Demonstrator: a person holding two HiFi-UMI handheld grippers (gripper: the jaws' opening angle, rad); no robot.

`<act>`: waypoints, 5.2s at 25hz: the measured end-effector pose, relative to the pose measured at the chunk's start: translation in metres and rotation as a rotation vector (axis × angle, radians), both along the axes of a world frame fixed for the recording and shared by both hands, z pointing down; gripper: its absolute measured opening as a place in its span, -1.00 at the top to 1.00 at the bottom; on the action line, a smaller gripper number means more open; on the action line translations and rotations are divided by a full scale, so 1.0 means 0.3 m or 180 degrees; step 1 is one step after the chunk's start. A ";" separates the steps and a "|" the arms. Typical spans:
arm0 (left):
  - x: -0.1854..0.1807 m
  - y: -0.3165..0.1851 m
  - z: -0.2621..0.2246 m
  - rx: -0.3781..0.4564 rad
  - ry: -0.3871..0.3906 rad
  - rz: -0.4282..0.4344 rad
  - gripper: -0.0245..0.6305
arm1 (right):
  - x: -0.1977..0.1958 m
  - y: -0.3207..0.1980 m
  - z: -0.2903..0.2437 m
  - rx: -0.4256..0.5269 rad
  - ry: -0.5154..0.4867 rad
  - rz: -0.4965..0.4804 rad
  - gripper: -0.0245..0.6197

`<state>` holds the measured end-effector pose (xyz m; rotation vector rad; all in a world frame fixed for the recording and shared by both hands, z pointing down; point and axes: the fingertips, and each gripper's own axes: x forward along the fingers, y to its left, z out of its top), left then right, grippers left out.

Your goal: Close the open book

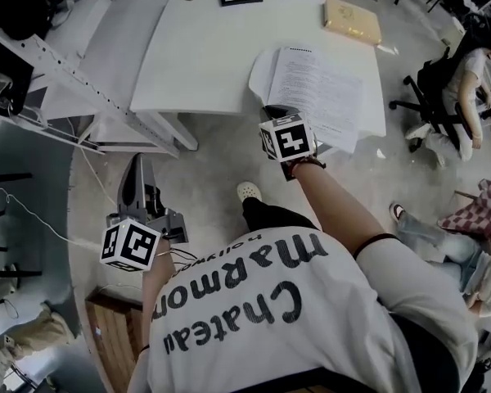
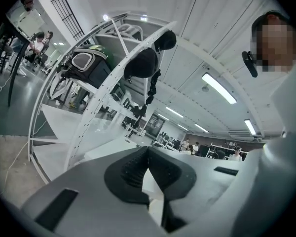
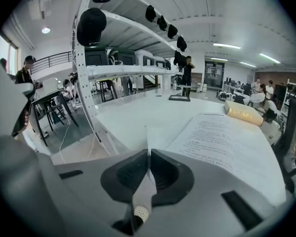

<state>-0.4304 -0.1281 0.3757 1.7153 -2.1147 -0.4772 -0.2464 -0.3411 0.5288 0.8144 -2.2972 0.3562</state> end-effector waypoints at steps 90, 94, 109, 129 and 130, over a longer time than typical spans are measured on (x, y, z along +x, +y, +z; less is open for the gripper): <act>0.299 -0.066 -0.082 0.0156 -0.0143 0.0707 0.85 | 0.669 0.013 -0.012 0.0208 -0.0009 0.1260 0.80; 0.306 -0.071 -0.079 0.0147 -0.0137 0.0719 0.85 | 0.704 0.004 -0.002 0.0175 -0.0030 0.1353 0.80; 0.324 -0.079 -0.071 0.0135 -0.0135 0.0732 0.85 | 0.774 -0.011 0.022 0.0101 -0.0089 0.1581 0.80; 0.317 -0.077 -0.073 0.0132 -0.0153 0.0701 0.85 | 0.821 -0.030 0.043 -0.0076 -0.0378 0.1937 0.73; 0.320 -0.078 -0.073 0.0131 -0.0156 0.0709 0.85 | 0.829 -0.030 0.044 -0.0079 -0.0389 0.1970 0.69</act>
